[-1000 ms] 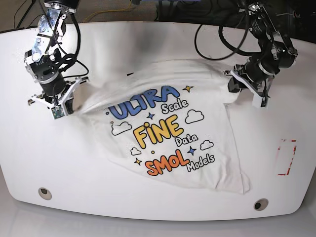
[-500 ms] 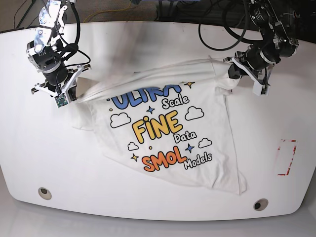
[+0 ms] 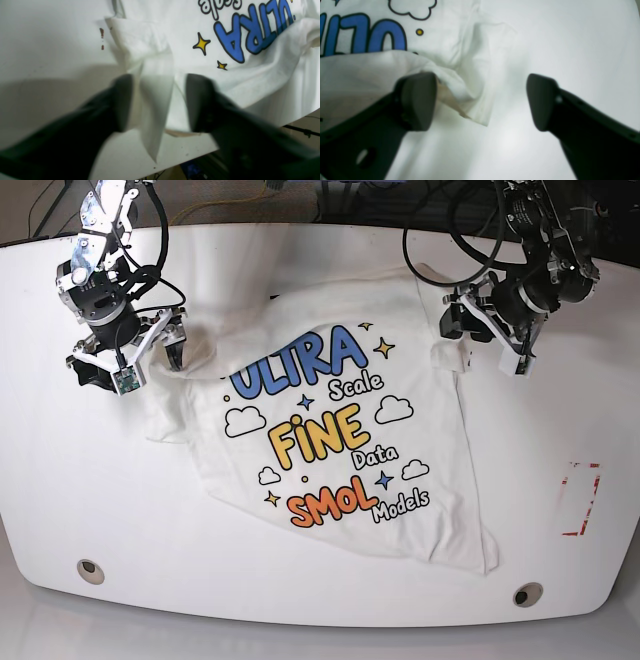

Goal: Layout the t-shirt on the table in an organized manner, then fold the t-shirt properly
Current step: 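Lay the shirt flat on the table and open both grippers, then move the right gripper to the shirt's shoulder corner and pinch it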

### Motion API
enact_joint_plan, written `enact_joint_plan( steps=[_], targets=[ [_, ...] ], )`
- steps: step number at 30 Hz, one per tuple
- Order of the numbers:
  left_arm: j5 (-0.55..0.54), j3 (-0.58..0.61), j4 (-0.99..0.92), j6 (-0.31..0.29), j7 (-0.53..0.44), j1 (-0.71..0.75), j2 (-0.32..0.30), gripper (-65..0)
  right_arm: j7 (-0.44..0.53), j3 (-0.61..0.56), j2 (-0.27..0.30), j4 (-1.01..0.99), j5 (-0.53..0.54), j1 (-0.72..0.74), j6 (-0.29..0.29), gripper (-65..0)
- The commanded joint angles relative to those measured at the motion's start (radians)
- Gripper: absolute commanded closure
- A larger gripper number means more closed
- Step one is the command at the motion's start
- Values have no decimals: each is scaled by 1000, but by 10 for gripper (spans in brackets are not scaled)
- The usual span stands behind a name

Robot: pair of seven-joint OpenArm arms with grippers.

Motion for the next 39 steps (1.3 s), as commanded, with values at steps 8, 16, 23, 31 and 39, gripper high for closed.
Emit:
enact_joint_plan(
  steps=[8,16,23,31,39],
  targets=[
    [-16,-2,19,0,-15,-12,-38,-408,24,63,-27,19,13,19,2,-604],
    [-24,-38,20,-5,-15,-49,-77,-408,23,150,-74,18,12,82,4,-604],
    [-137,-140,19,-6,18,-136,-146,-408,21,169,-120,22,13,131,7,-610],
    [-177,-233,17,-5,38,-247,-205,-408,20,165,-166,21,16,171,19,-609],
    [-140,-284,-9,-2,35,-368,-232,-408,17,63,-208,19,15,131,106,-607]
  ],
)
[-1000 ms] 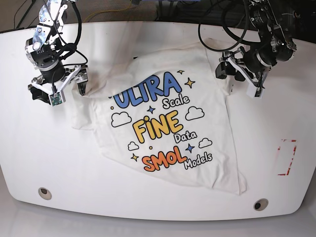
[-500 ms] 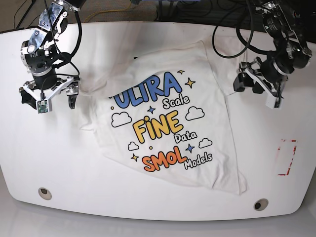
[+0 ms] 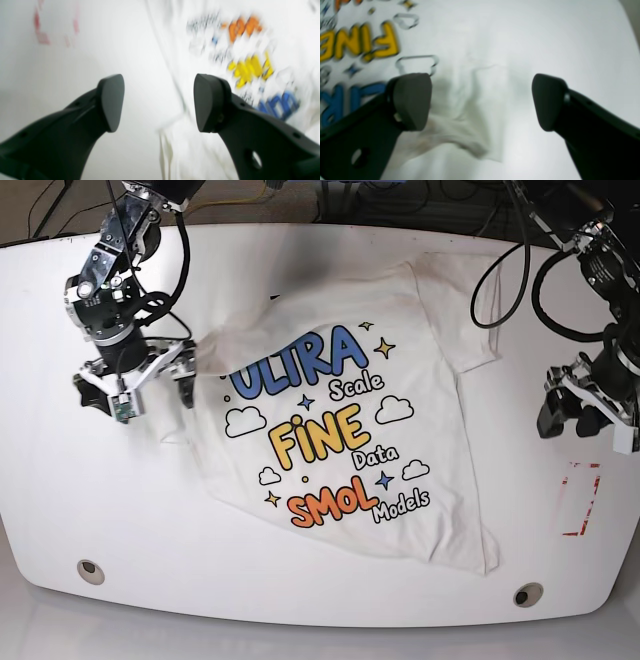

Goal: Layout the t-shirt on the table in an organized manner, then fold the t-shirt properly
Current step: 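Move the right gripper to the shirt's shoulder corner and pinch it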

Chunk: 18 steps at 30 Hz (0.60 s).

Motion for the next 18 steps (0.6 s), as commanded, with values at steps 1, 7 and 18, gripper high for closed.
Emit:
enact_joint_plan(
  steps=[1,7,18],
  targets=[
    [38,-10,5,0,-17,-43,-30,-408,26,-20,-11,19,17,-16,-2,-606],
    [135,-7,-2,-3,-17,-99,-56,-413,26,-8,-60,21,17,-65,-2,-606],
    [228,-8,-2,-3,-42,-145,-58,-413,25,67,-141,17,117,-171,-2,-606]
  ],
)
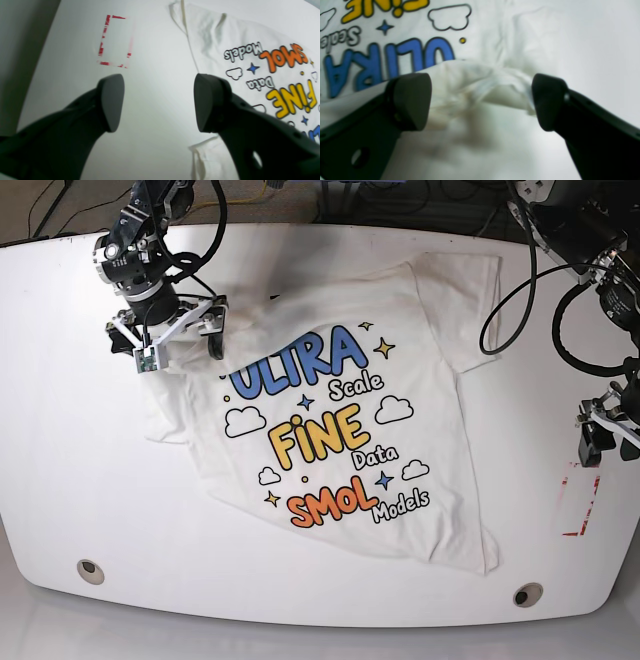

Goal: Layout the t-shirt on the table in an organized manner, then fold the t-shirt properly
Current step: 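Move the right gripper to the shirt's shoulder corner and pinch it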

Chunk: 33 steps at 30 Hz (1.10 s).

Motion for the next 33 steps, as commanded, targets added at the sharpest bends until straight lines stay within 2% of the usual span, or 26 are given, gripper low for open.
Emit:
enact_joint_plan(
  steps=[1,7,11,14,24,33],
  targets=[
    [5,-4,13,-3,-52,-22,-19,-413,23,-3,2,18,75,-27,9,-606],
    [64,-3,13,-3,-126,-20,-19,-413,-32,8,0,16,231,-72,2,-606],
    [91,-1,13,-3,-143,-25,-16,-413,-68,63,0,16,299,-85,-33,-606],
    [93,-1,13,-3,-143,-26,-16,-413,-72,90,0,6,328,-99,-38,-606],
    [99,-1,13,-3,-144,-25,-16,-413,-74,93,2,-114,342,-111,-27,-606],
    [99,-1,13,-3,-144,-22,-16,-413,-74,80,2,-132,343,-96,-27,-606]
  ],
)
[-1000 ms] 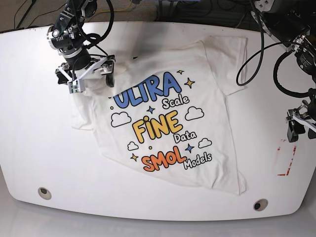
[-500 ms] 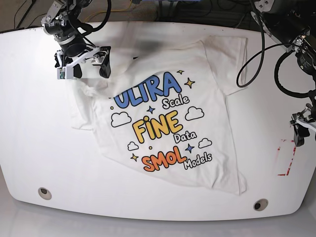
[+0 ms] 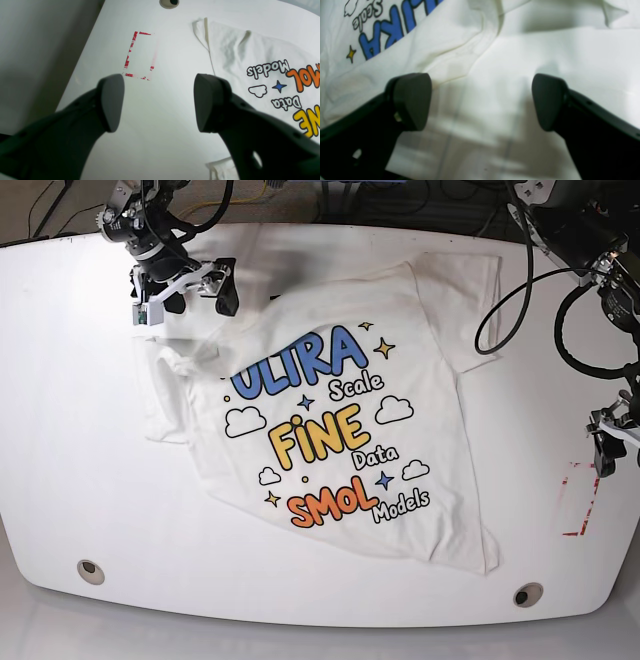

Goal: Layout the t-shirt on the table in an organized manner, then fold the t-shirt properly
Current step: 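Move the right gripper to the shirt's shoulder corner and pinch it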

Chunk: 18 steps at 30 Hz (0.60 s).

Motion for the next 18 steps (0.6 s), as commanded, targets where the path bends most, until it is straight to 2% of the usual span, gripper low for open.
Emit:
enact_joint_plan(
  steps=[1,18],
  targets=[
    [-9,-2,13,-3,-31,-14,-18,-413,21,-14,4,16,25,17,8,-606],
    [-8,-7,13,-3,-31,-14,-19,-413,21,-40,10,-139,21,123,8,-606]
  ],
)
